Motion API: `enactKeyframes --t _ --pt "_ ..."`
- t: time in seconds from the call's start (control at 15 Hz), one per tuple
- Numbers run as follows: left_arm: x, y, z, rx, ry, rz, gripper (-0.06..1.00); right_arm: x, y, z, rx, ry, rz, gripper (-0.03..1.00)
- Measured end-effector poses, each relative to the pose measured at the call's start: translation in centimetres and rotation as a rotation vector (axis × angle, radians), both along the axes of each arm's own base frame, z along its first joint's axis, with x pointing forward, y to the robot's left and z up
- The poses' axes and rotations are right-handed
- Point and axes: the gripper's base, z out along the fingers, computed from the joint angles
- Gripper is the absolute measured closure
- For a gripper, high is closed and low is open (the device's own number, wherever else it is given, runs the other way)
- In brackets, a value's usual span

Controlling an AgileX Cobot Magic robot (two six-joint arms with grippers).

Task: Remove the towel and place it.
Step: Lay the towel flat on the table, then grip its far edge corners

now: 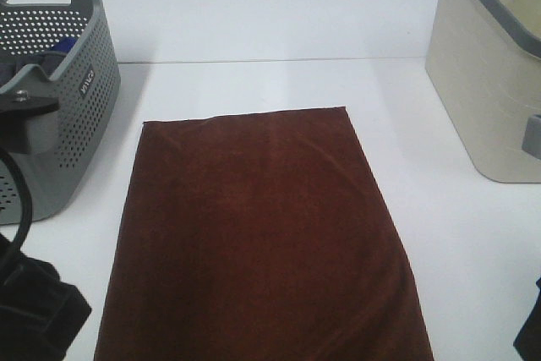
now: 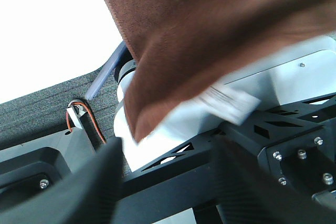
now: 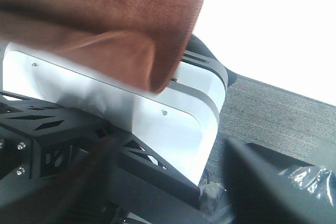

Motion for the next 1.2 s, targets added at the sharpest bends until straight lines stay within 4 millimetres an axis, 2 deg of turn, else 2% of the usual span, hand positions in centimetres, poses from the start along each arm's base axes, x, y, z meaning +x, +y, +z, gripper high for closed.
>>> enactKeyframes --t 0.07,0.13,0.33,0.53,0.73,1.0,1.2 --pt "0.0 0.0 0.0 0.000 0.000 0.000 0.29 -0.1 0.0 0.0 0.001 0.006 0.000 0.19" --pt "0.0 0.0 0.0 0.000 0.000 0.000 0.23 -0.1 0.0 0.0 0.001 0.010 0.001 0.11" --pt "0.0 0.0 0.0 0.001 0.001 0.000 0.20 -0.1 0.0 0.0 0.001 0.007 0.010 0.05" --pt "0.3 0.1 0.0 0.014 -0.031 -0.007 0.20 0.2 -0.1 0.0 -0.013 -0.024 0.012 0.07" --pt "2.2 -0.4 0.3 -0.064 -0.216 0.009 0.26 2.0 0.1 1.1 0.001 -0.183 -0.010 0.09" --pt "6.9 0.0 0.6 -0.114 -0.336 0.100 0.34 6.9 1.8 4.3 0.025 -0.292 -0.041 0.14" --pt "12.1 0.1 1.0 -0.081 -0.382 0.102 0.35 11.9 3.2 5.5 -0.019 -0.331 -0.041 0.27"
